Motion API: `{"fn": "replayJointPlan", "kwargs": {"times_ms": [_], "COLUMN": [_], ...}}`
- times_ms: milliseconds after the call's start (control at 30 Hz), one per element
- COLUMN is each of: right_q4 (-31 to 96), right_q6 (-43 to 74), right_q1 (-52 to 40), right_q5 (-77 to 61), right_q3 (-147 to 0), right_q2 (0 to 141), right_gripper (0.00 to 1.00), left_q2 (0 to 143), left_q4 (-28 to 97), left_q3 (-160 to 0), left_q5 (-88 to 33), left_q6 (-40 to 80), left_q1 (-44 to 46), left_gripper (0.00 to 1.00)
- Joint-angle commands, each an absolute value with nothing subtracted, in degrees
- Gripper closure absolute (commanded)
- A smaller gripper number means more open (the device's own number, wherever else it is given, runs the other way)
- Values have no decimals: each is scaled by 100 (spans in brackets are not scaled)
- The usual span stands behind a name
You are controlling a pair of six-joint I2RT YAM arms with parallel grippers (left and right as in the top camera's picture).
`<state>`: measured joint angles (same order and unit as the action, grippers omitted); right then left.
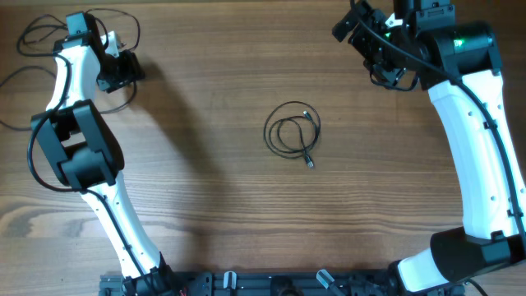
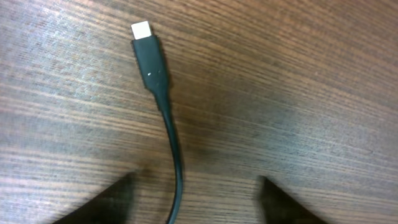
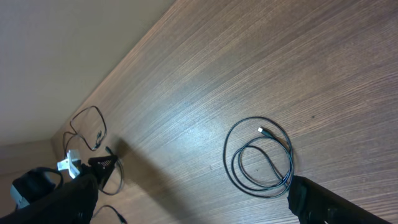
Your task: Untangle cables
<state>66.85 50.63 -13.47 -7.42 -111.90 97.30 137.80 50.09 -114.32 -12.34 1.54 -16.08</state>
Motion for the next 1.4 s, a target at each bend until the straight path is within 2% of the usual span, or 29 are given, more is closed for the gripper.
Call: {"fn": "replayJointPlan", "kwargs": {"times_ms": [0, 67, 167, 300, 433, 500, 633, 667, 733, 1000, 1067, 1133, 1200, 1267, 1333, 1367], "right_q4": [6670, 6670, 6711, 6663, 6259, 6182, 6169, 6158, 6163, 6088, 6112, 6158, 6182, 6208, 6215, 6208], "right_q6": [4956, 4952, 4899, 4805, 4847, 4976, 4969, 4967, 4958, 4967, 4954, 4952, 4950, 4947, 4952, 4954], "right_q1": [-1365, -1365, -1365, -1367, -1367, -1367, -1365, -1367, -1365, -1365, -1367, -1367, -1367, -1367, -1365, -1365], "right_q5": [-644, -644, -644, -644, -650, -668, -755, -755, -755, -757, -760, -760, -781, -779, -779, -779], "right_q3": [-11198, -11198, -11198, -11190, -10840, -10626, -10560, -10560, -10560, -10560, -10560, -10560, -10560, -10560, -10560, -10560], "right_q2": [9817, 9817, 9817, 9817, 9817, 9817, 9817, 9817, 9817, 9819, 9817, 9817, 9817, 9817, 9819, 9819], "right_gripper": [0, 0, 0, 0, 0, 0, 0, 0, 0, 0, 0, 0, 0, 0, 0, 0], "left_q2": [13531, 13240, 12794, 12752, 12752, 12752, 12755, 12755, 12757, 12774, 12827, 12943, 13093, 13148, 13148, 13148], "left_q4": [5127, 5151, 5498, 6005, 6514, 6208, 5581, 5367, 5111, 4606, 4635, 4744, 4890, 4947, 4864, 4755], "left_q3": [-11574, -11574, -11574, -11542, -11365, -10930, -10165, -9939, -9697, -9286, -9286, -9284, -9282, -9282, -9284, -9284], "left_q5": [-1194, -1190, -1033, -886, 309, 104, 73, 69, 43, 32, 32, 145, 336, 336, 329, 261], "left_q6": [405, 976, 2018, 2051, 2714, 2773, 2976, 3144, 3253, 3242, 3245, 3286, 3371, 3369, 3371, 3371], "left_q1": [-1647, -1772, -2324, -3188, -3667, -3669, -3474, -3437, -3404, -2958, -2845, -2783, -2786, -2801, -2801, -2801], "left_gripper": [6, 0, 0, 2, 6, 14, 21, 30, 37, 44, 51, 54, 65, 85, 96, 96]}}
